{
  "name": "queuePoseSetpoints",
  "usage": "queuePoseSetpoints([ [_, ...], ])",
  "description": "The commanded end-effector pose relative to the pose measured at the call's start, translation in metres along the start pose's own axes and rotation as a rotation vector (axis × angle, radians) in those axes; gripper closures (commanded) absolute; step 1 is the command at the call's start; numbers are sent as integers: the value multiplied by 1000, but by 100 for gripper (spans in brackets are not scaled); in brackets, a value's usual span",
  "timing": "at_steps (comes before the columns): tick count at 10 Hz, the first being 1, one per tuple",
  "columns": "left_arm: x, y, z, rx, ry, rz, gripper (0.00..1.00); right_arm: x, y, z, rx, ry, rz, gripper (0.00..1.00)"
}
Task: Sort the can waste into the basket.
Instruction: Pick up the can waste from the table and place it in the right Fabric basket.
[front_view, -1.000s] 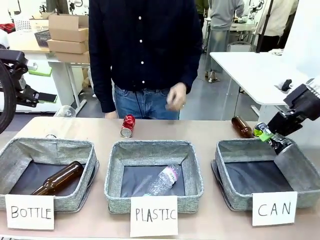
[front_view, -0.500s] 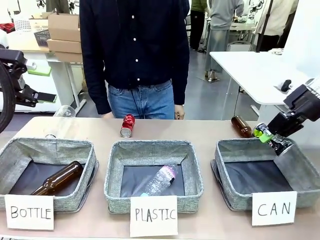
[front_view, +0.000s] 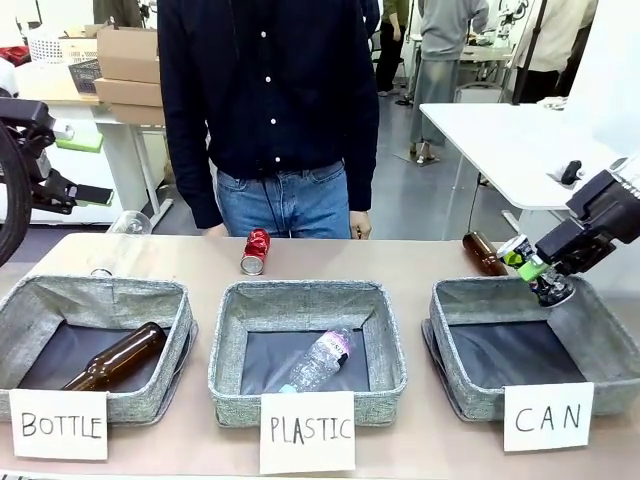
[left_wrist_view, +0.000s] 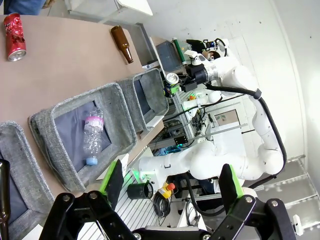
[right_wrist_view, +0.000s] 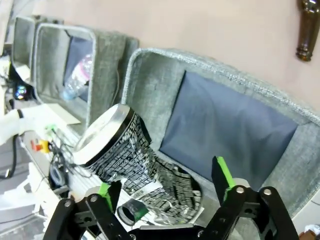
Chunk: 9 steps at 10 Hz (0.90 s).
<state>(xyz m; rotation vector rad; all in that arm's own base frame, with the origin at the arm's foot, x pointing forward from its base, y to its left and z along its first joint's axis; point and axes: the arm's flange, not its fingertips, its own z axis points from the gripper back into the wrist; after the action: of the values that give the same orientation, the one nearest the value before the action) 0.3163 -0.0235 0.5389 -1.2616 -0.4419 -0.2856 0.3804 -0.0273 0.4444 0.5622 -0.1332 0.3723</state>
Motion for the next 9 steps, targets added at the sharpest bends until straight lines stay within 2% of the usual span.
queuePoseSetpoints([
  [1, 1, 1, -2, -19, -8, -22, 0, -3, -3, -2, -50, 27, 22, 0],
  [3, 1, 1, -2, -19, -8, -22, 0, 4, -6, -16, -135, 68, -100, 0],
  [4, 1, 1, -2, -19, -8, -22, 0, 5, -6, -23, -151, 99, -75, 0],
  [5, 1, 1, -2, -19, -8, -22, 0, 8, -11, -31, -294, 123, -212, 0],
  [6, 1, 1, -2, -19, -8, -22, 0, 7, -9, -36, -295, 160, -188, 0],
  [7, 1, 1, -2, -19, -8, -22, 0, 10, -16, -43, -508, 191, -403, 0],
  [8, 1, 1, -2, -19, -8, -22, 0, 11, -14, -45, -397, 198, -289, 0],
  [9, 1, 1, -2, -19, -8, -22, 0, 12, -15, -44, -391, 174, -305, 0],
])
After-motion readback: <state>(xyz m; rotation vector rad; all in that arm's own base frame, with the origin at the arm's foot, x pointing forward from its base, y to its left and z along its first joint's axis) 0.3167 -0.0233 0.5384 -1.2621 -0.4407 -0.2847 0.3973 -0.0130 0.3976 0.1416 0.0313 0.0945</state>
